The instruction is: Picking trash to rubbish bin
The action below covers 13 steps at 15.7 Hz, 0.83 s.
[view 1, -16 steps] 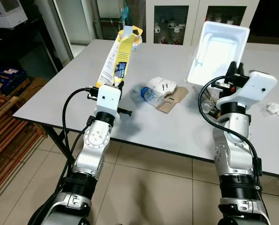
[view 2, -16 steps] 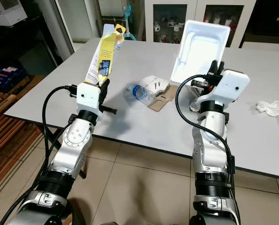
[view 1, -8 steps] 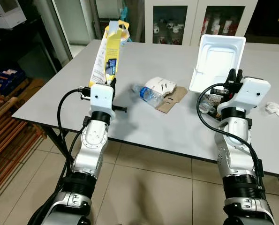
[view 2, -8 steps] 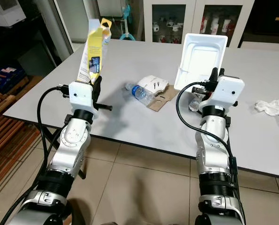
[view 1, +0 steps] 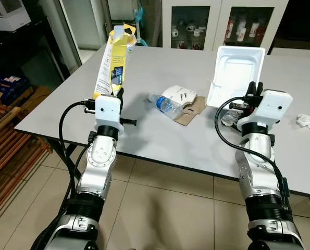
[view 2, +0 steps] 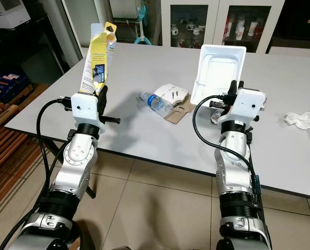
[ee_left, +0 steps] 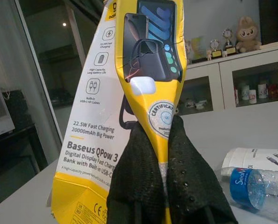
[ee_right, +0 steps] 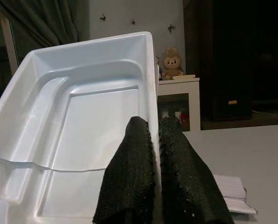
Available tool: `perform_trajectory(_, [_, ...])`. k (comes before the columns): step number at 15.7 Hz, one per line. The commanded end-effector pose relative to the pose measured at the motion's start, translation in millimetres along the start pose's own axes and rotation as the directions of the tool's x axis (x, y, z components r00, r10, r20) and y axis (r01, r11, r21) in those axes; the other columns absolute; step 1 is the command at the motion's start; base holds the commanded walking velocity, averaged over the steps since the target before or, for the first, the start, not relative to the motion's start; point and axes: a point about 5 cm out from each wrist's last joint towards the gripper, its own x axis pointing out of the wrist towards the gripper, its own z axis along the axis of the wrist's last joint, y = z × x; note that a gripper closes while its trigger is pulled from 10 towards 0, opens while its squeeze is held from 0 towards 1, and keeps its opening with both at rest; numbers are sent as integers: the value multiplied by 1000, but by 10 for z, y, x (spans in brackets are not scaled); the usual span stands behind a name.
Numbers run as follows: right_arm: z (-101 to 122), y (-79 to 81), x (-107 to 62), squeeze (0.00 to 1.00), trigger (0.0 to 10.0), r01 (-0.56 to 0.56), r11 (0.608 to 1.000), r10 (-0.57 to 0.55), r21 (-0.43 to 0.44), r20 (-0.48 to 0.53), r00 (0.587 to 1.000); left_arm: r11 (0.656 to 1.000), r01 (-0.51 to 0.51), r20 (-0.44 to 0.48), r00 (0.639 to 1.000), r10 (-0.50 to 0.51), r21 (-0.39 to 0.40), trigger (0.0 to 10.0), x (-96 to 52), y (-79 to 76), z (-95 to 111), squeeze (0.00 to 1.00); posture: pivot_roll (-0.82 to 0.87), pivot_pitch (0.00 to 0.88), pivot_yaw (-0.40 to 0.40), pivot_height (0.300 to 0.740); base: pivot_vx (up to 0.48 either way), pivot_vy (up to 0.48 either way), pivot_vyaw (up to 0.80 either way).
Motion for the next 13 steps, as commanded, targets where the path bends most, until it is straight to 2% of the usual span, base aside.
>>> perform_trajectory(1, [38,54,24,0,10000,-25,1000,25,-1,23,999,1000,-6,-2,1000,6,-1,10000,-12,23,-24,0,-3,0,82,740,0,0,0])
perform_trajectory(10, [48,44,28,0,10000,-23,1000,23,0,31,999,1000,7,16,1000,-7,-11,10000,-10,-6,6,0,-6,0,85,740,0,0,0])
perform_trajectory(13, [53,42,36,0,10000,-24,1000,24,-1,32,999,1000,11,18,1000,-10,-14,10000,-6,-10,12,0,-5,0,84,740,-259,0,0])
